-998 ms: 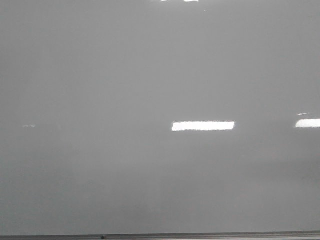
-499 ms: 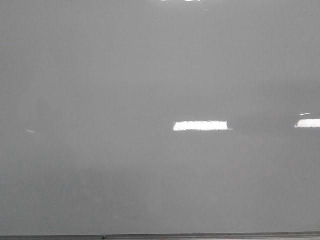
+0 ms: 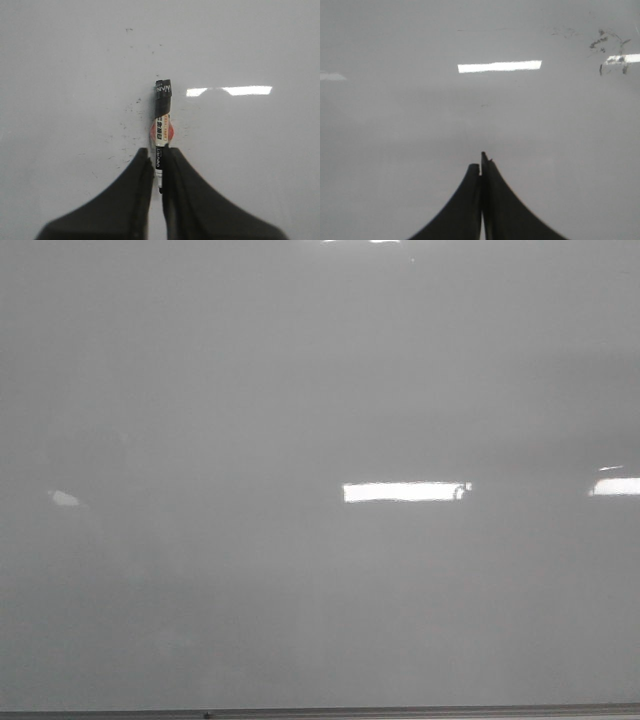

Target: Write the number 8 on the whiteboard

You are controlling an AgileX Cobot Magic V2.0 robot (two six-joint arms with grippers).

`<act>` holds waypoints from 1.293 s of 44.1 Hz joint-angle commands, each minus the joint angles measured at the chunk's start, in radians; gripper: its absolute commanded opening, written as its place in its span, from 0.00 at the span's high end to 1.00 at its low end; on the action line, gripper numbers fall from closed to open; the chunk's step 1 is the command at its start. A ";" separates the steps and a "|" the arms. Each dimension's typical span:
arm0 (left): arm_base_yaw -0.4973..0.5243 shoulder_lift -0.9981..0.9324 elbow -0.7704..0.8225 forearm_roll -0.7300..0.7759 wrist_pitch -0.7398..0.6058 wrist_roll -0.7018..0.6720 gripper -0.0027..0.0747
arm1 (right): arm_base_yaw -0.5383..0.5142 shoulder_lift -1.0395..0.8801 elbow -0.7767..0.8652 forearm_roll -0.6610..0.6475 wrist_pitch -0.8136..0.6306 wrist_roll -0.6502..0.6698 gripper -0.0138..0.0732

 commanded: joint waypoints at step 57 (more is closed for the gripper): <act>-0.009 0.981 -0.390 0.035 -0.198 -0.010 0.17 | -0.001 0.014 -0.036 0.005 -0.084 -0.002 0.18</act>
